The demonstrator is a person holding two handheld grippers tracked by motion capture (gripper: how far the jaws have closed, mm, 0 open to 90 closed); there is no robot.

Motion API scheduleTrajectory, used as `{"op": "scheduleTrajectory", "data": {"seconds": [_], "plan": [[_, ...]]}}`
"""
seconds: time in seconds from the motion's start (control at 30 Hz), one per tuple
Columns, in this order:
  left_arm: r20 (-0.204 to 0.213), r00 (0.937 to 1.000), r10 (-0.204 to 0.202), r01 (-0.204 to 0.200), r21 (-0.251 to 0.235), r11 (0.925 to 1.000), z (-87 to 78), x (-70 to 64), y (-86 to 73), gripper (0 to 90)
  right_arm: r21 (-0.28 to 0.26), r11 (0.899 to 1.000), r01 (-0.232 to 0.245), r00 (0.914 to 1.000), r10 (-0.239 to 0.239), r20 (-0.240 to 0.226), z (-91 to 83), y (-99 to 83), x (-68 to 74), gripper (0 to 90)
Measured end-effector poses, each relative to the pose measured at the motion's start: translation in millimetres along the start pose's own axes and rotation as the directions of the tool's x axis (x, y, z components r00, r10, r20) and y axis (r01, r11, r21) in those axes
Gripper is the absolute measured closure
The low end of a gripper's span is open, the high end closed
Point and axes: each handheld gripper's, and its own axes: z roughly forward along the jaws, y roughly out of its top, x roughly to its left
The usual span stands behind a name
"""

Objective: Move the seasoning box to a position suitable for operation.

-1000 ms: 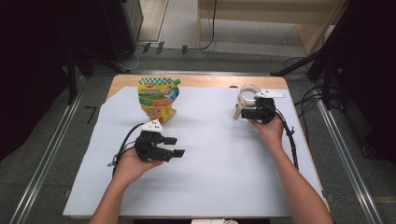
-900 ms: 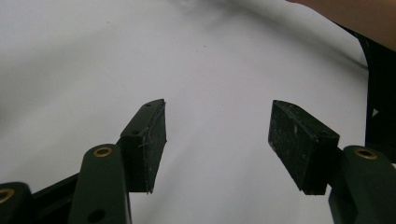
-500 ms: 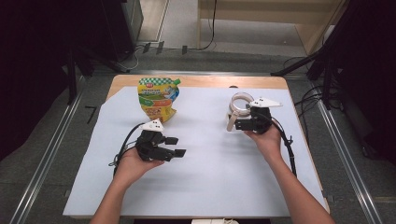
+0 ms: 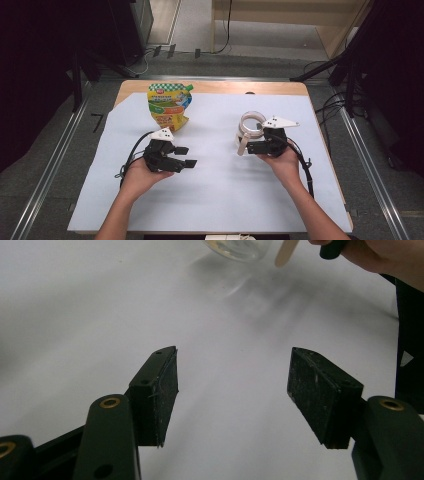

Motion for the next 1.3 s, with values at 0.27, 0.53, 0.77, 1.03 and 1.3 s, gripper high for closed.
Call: {"op": "scheduleTrajectory", "data": {"seconds": [0.27, 0.53, 0.77, 1.03, 1.3], "plan": [[-0.001, 0.9999, 0.012, -0.012, 0.001, 0.9999, 1.1, -1.9, 1.5, 38.9, 0.017, 0.999, 0.028, 0.9987, -0.027, -0.043, -5.1, -9.1, 25.4, 12.0], [0.001, 0.9999, 0.016, -0.016, -0.006, 0.9999, 1.3, -2.7, 3.9, 39.5, 0.042, 0.997, 0.065, 0.9928, -0.060, -0.104, 2.0, -17.7, 51.9, 12.0], [0.001, 0.9996, 0.027, -0.027, -0.001, 0.9996, 3.3, -4.8, 5.4, 39.7, 0.069, 0.991, 0.112, 0.9852, -0.101, -0.138, 13.0, -24.0, 68.9, 12.0], [0.007, 0.9995, 0.032, -0.031, -0.008, 0.9995, 4.9, -7.1, 6.1, 39.8, 0.086, 0.985, 0.152, 0.9803, -0.139, -0.141, 17.3, -33.0, 75.5, 11.4], [0.011, 0.9993, 0.036, -0.036, -0.001, 0.9994, 6.3, -8.7, 6.6, 40.0, 0.161, 0.974, 0.159, 0.9768, -0.131, -0.170, 9.5, -35.0, 73.9, 5.6]]}}
